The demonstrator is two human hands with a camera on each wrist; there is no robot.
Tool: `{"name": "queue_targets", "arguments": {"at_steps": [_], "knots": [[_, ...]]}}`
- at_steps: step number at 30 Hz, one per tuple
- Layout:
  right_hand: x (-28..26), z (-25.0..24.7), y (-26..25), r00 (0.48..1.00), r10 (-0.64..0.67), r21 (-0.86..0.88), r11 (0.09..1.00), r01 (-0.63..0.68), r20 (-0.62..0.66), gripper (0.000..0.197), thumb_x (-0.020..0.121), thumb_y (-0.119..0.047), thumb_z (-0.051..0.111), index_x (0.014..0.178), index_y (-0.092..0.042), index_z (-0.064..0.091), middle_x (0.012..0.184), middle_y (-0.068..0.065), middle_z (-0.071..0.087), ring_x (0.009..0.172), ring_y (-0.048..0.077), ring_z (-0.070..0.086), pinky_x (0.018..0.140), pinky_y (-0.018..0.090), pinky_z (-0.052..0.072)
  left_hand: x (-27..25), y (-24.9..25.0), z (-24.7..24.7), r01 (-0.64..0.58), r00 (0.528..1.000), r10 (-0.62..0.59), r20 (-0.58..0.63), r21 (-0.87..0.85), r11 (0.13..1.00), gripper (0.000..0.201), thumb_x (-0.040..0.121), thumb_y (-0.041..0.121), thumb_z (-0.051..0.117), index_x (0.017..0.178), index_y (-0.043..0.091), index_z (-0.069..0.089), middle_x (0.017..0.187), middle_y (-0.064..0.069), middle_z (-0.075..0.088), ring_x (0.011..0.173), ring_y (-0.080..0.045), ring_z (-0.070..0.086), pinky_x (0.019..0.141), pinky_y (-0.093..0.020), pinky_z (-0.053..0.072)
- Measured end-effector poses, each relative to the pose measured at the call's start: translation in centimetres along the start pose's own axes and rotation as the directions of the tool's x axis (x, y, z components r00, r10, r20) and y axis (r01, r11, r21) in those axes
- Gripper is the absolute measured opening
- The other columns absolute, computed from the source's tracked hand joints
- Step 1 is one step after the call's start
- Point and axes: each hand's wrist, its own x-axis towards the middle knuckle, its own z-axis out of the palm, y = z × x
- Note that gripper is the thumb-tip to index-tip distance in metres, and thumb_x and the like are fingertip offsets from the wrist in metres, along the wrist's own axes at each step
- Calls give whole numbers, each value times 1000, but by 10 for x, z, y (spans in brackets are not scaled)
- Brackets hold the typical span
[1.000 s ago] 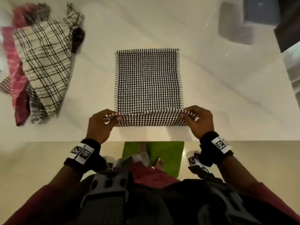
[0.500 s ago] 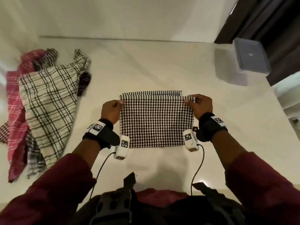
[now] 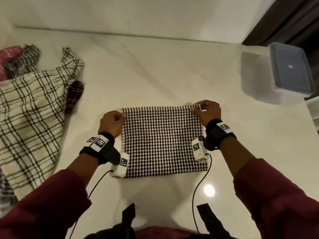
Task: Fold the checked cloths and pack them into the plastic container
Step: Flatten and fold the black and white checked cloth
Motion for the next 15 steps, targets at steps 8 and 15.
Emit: {"name": "queue_targets", "arguments": {"at_steps": [8, 15], "knots": [[-54, 46, -39, 866, -176, -483, 770, 417, 468, 145, 49, -64, 83, 151, -27, -13, 158, 10, -18, 144, 33, -19, 115, 50, -6, -37, 1, -15, -629, 777, 433, 458, 528, 571, 133, 52, 91, 41, 152, 13, 0, 159, -14, -13, 146, -30, -8, 113, -49, -11], [-97, 117, -23, 486, -109, -404, 417, 815, 867, 170, 24, -83, 73, 144, -23, -31, 152, 8, -35, 138, 36, -33, 99, 64, -25, -45, -14, -3, -651, 731, 51, 681, 672, 353, 167, 33, 88, 64, 135, 8, -41, 142, -16, -48, 133, -31, -41, 103, -62, -24]]}}
